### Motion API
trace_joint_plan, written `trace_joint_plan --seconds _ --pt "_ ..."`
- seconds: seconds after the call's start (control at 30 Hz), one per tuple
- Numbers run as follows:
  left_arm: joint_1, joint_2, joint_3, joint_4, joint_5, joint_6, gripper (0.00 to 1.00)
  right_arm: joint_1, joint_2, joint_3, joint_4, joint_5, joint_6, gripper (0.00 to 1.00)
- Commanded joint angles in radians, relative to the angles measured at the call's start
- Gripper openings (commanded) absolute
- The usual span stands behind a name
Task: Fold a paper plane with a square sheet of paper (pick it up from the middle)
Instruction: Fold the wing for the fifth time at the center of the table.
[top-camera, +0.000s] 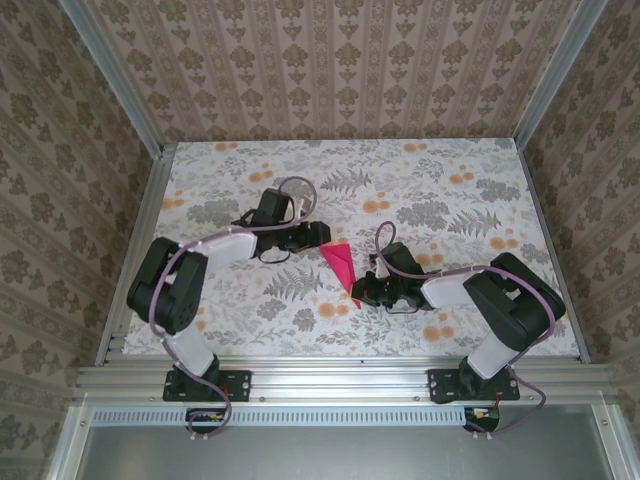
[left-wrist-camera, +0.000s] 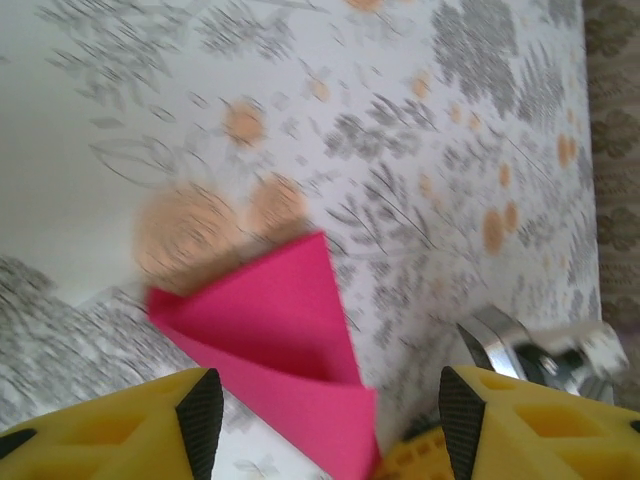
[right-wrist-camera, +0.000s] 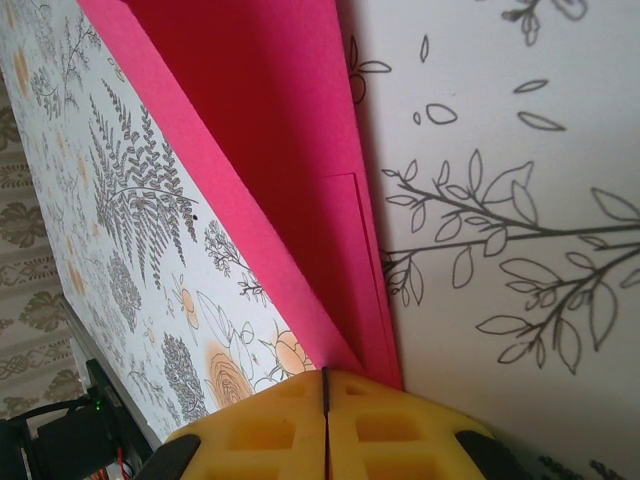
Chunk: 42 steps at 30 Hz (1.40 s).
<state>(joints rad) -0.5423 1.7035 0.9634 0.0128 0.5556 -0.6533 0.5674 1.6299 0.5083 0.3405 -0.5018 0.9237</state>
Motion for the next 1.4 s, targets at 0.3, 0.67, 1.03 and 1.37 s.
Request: trace_joint_plan --seconds 0.3,0.67,1.03,1.37 --pt "-0.182 -0.009 -0.058 0.024 -0.053 -0.044 0.6 0.022 0.071 -0.031 -0.144 0.071 0.001 0.09" --pt "-0.221 0.122 0.054 0.002 -0.068 -0.055 0.58 0.02 0.07 -0.03 -0.138 0.069 -0.014 0.09" --pt "-0.214 0.211 0.076 0.014 -0.079 -0.044 0.58 0.02 0.001 -0.027 -0.15 0.074 -0.006 0.11" --pt "-0.212 0.217 0.068 0.024 -0.054 -0.04 0.58 0.022 -0.101 0.035 -0.166 0.07 -0.006 0.15"
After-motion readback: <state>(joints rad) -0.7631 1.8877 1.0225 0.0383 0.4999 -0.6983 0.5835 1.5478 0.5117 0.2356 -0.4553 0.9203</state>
